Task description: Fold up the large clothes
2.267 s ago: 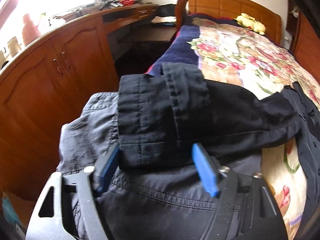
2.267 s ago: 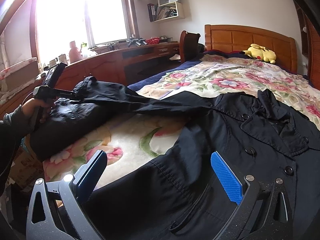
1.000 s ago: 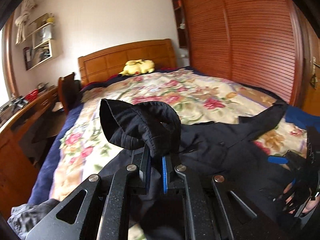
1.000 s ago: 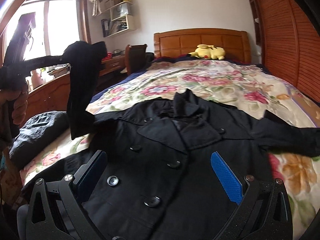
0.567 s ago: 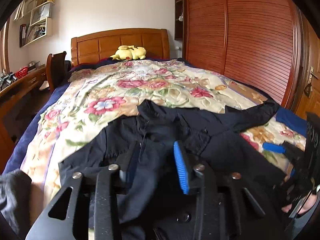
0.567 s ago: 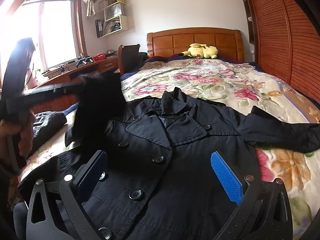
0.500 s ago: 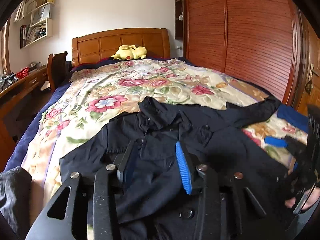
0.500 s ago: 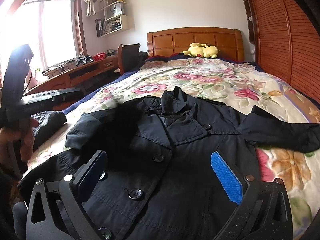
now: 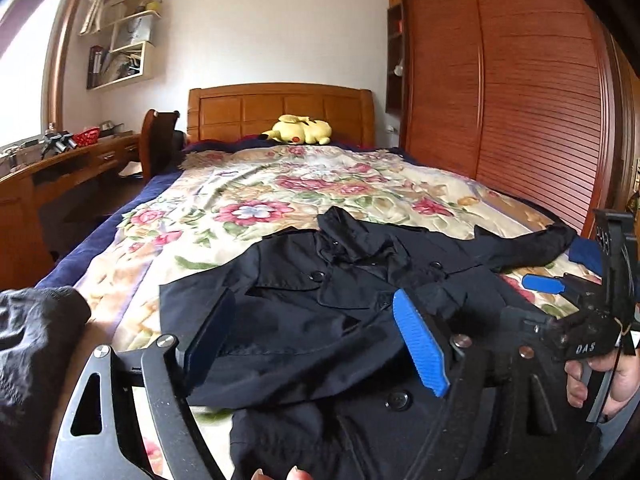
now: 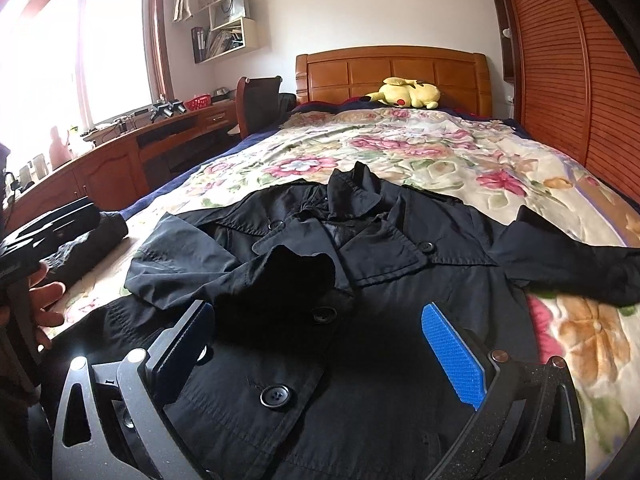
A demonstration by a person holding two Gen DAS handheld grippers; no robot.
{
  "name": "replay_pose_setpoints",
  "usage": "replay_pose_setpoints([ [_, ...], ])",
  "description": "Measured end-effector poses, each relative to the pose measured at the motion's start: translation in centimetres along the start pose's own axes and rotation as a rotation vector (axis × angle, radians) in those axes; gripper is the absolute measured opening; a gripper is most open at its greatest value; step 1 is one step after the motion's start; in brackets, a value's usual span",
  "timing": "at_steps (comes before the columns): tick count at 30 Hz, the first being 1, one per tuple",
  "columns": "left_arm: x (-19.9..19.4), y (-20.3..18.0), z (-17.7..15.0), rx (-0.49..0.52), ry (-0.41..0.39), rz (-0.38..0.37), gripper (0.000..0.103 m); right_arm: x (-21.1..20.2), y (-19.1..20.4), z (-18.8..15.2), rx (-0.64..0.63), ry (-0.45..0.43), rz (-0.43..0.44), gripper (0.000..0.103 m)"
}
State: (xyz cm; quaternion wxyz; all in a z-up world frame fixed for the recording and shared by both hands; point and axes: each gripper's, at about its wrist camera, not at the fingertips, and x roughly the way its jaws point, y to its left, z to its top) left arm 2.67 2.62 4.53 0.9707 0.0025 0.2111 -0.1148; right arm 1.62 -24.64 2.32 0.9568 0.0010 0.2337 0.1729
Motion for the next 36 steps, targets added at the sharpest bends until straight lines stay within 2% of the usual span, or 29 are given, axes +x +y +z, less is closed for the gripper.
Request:
replay_pose_setpoints([
  [4, 0.1, 1.1, -1.3, -0.039, 0.014, -0.017, 0.082, -0.1, 0.1, 0.1, -0.006, -0.014, -0.008, 0.103],
  [8, 0.7, 1.7, -2.4, -0.029, 0.038, -0.004, 0.083, -0.5, 0.4, 0.4, -0.017, -0.040, -0.027, 0.101],
  [11, 0.8, 2.0, -2.9, -0.020, 0.046, -0.001, 0.083, -1.0, 0.9, 0.8, -0.027, -0.057, -0.022, 0.097],
  [16, 1.3, 2.2, -3.8, -0.011, 0.062, 0.002, 0.083, -0.7, 1.4, 1.8, -0.048, -0.057, -0.009, 0.085],
  [21, 1.7, 2.3, -4.1, -0.022, 0.071, 0.000, 0.083, 1.2, 2.1, 3.6, -0.104, -0.027, -0.013, 0.081],
  [27, 2.3, 1.7, -4.6, 0.000, 0.087, 0.018, 0.083, 5.3, 2.6, 3.6, -0.149, 0.064, 0.008, 0.080],
  [30, 2.3, 1.5, -4.7, 0.010, 0.084, 0.032, 0.083, 7.5, 2.0, 2.7, -0.130, 0.130, 0.034, 0.079],
  [35, 2.4, 1.2, -4.9, 0.017, 0.079, 0.044, 0.083, 10.7, 0.7, 1.8, -0.107, 0.238, 0.079, 0.070],
  [36, 2.4, 1.3, -4.9, 0.016, 0.078, 0.044, 0.083, 11.1, 0.5, 1.8, -0.101, 0.252, 0.089, 0.066],
])
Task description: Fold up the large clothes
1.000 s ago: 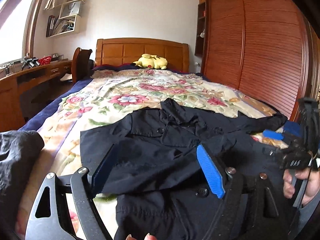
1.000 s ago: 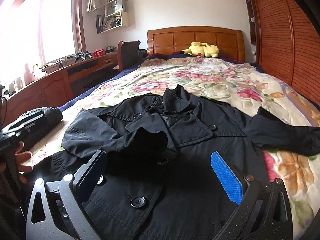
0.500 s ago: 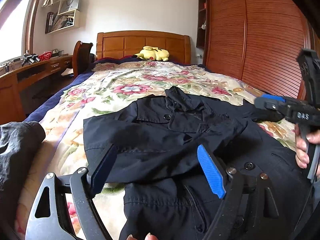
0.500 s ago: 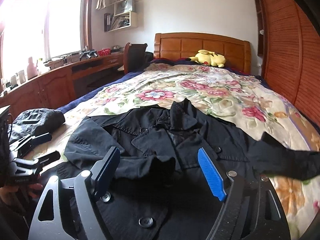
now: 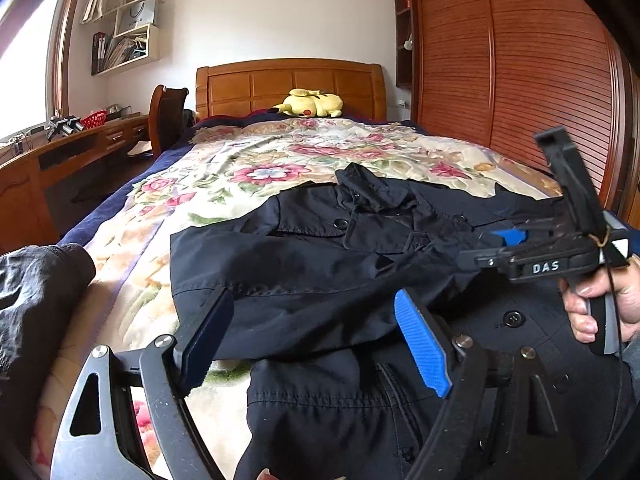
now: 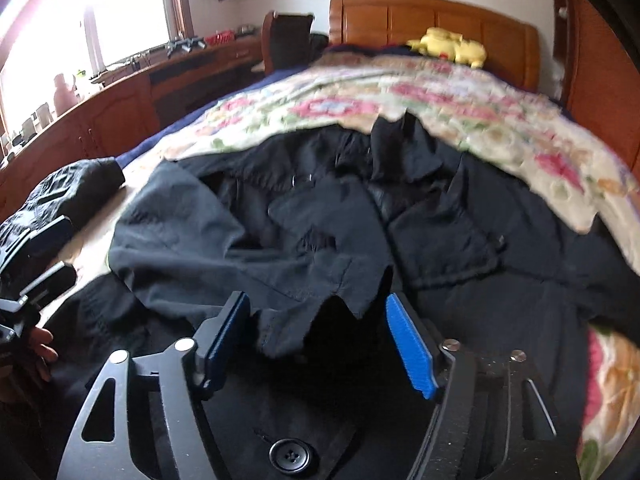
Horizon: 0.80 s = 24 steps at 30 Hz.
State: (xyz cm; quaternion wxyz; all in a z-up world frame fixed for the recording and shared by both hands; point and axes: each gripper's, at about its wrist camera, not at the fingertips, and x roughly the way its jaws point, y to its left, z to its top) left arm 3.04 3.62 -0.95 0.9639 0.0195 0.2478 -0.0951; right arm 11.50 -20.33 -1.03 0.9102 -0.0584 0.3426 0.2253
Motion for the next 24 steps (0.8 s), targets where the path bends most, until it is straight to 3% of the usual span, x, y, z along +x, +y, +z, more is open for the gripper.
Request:
replay_pose_setpoints([
  [2, 0.0, 0.1, 0.0, -0.004, 0.000, 0.001, 0.083, 0.7, -0.6, 0.3, 0.016, 0.022, 0.021, 0.058],
  [4, 0.0, 0.1, 0.0, -0.005, 0.001, 0.000, 0.083, 1.0, -1.0, 0.5, 0.024, 0.041, 0.037, 0.042],
  [10, -0.1, 0.1, 0.1, 0.000, -0.007, 0.001, 0.083, 0.8, -1.5, 0.7, 0.009, 0.048, 0.046, 0.015],
  [18, -0.1, 0.1, 0.0, -0.002, -0.003, 0.000, 0.083, -2.0, -1.9, 1.1, -0.053, -0.052, -0.080, 0.005],
  [24, 0.1, 0.0, 0.1, -0.003, 0.000, 0.000, 0.083, -4.1, -3.2, 1.2, -0.109, -0.131, -0.280, 0.004],
])
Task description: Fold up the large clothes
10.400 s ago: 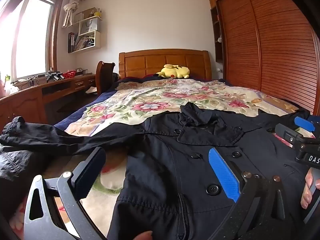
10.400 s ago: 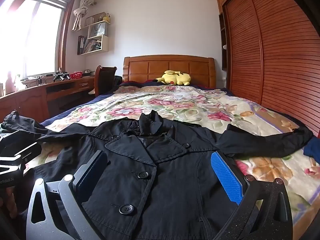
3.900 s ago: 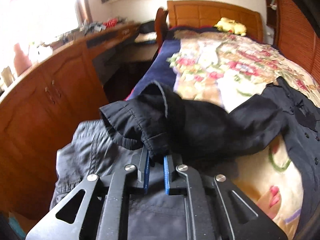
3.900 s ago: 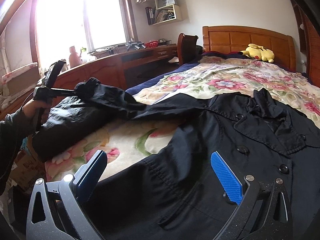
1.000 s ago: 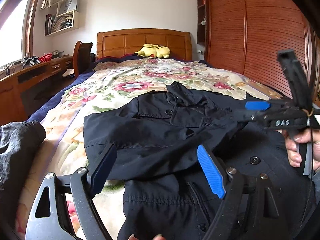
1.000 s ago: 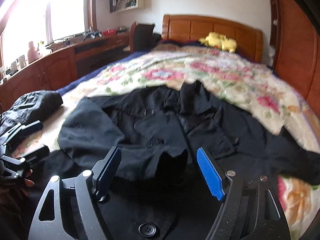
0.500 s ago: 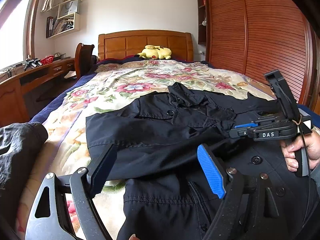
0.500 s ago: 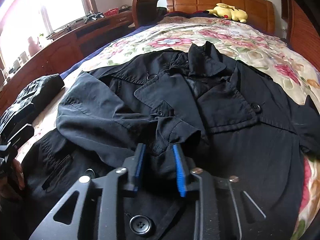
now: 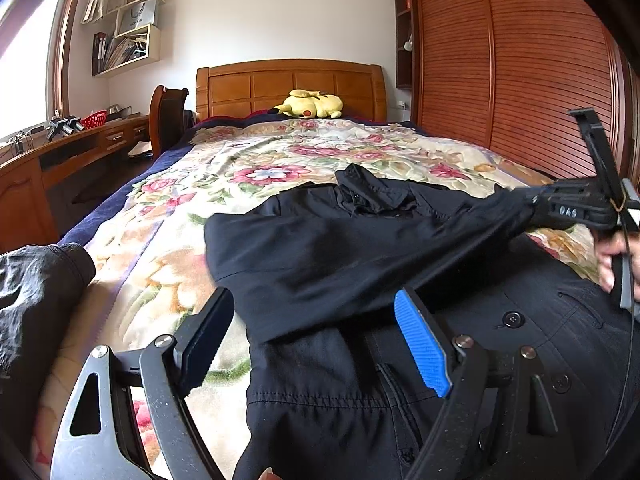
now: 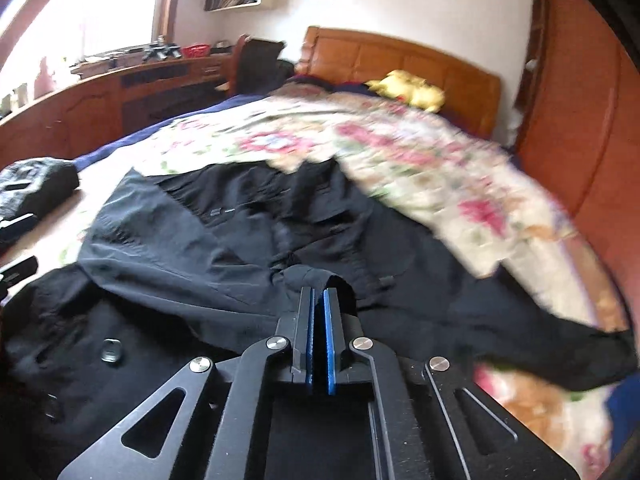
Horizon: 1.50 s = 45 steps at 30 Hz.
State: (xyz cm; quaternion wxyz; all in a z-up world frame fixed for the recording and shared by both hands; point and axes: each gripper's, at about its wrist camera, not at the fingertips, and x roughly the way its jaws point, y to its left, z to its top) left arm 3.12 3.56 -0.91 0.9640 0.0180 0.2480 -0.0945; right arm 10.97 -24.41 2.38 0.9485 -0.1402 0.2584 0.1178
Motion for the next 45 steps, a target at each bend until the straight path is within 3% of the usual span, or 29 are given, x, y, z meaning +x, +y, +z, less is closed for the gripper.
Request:
replay_pose_setpoints([
  [3, 0.2, 0.1, -0.1, -0.004, 0.009, 0.000, 0.083, -0.6, -1.3, -0.5, -0.012, -0.023, -0.108, 0.004],
  [9, 0.7, -0.2, -0.2, 0.003, 0.026, 0.000, 0.083, -1.0, -2.9, -2.9, 0.000, -0.019, -0.222, 0.004],
  [19, 1.1, -0.5, -0.4, 0.024, 0.040, 0.016, 0.083, 2.4, -4.2, -6.1, 0.015, 0.120, -0.229, 0.004],
  [29, 1.1, -0.2, -0.3, 0.020, 0.037, 0.015, 0.083, 0.9, -4.8, -5.2, 0.049, 0.111, -0.323, 0.004],
  [35, 1.1, -0.2, -0.3, 0.022, 0.037, 0.016, 0.083, -0.5, -4.7, -5.5, 0.122, 0.061, -0.278, 0.004],
  [37, 1.1, -0.2, -0.3, 0.022, 0.037, 0.016, 0.083, -1.3, -5.2, -5.7, 0.151, 0.044, -0.259, 0.016],
  [40, 0.9, -0.3, -0.2, 0.025, 0.033, 0.015, 0.083, -1.8, -5.8, -6.1, 0.176, 0.029, -0.234, 0.046],
  [42, 0.7, -0.3, -0.1, 0.026, 0.027, 0.010, 0.083, -1.9, -6.1, -6.4, 0.187, 0.031, -0.222, 0.051],
  [45, 0.3, -0.7, 0.2, 0.034, 0.019, -0.001, 0.083, -2.0, -6.6, -6.8, 0.186, 0.050, -0.211, 0.052],
])
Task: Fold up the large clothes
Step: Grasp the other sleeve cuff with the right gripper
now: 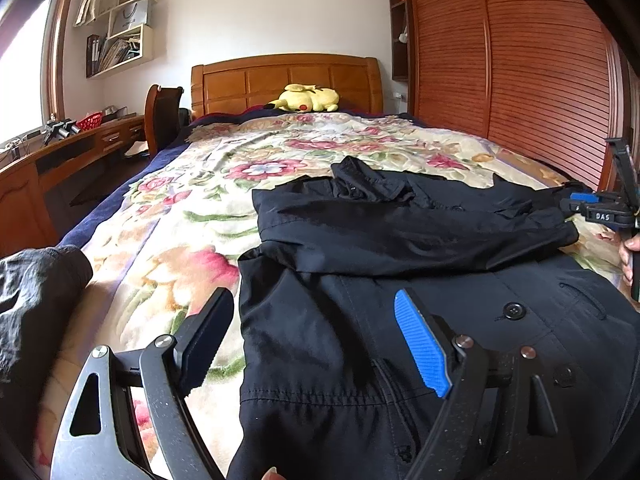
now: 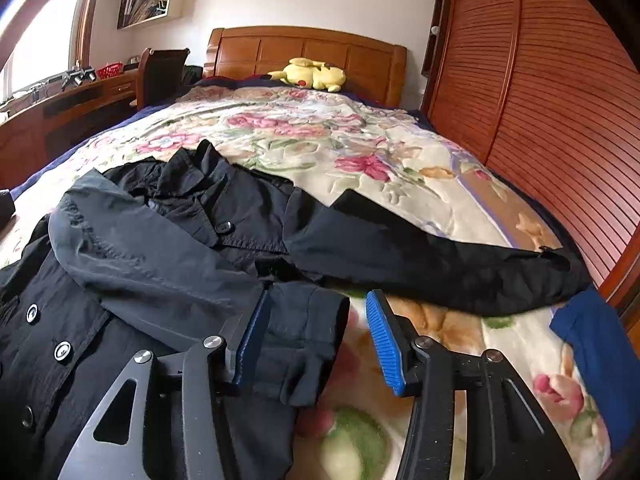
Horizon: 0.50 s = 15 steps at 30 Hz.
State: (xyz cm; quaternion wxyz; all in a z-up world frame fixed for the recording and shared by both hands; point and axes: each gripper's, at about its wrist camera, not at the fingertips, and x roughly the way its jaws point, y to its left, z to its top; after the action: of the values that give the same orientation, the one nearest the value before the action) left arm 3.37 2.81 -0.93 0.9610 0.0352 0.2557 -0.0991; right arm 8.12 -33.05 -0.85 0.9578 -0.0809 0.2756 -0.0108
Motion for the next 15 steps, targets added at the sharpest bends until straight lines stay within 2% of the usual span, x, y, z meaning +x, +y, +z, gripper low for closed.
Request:
replay_pose_setpoints([
  [7, -0.5, -1.5, 0.5, 0.015, -0.011, -0.027, 0.083, -0.6, -1.0, 0.0, -0.012, 0.009, 0.020, 0.052],
  [10, -0.5, -2.3, 0.6, 0.019, -0.007, -0.034, 0.083, -1.0, -1.6, -0.1, 0.017, 0.009, 0.041, 0.052],
  [15, 0.0, -3.8, 0.8, 0.025, -0.001, -0.050, 0.083, -1.8, -3.0, -0.4, 0.048, -0.006, 0.028, 0.052],
])
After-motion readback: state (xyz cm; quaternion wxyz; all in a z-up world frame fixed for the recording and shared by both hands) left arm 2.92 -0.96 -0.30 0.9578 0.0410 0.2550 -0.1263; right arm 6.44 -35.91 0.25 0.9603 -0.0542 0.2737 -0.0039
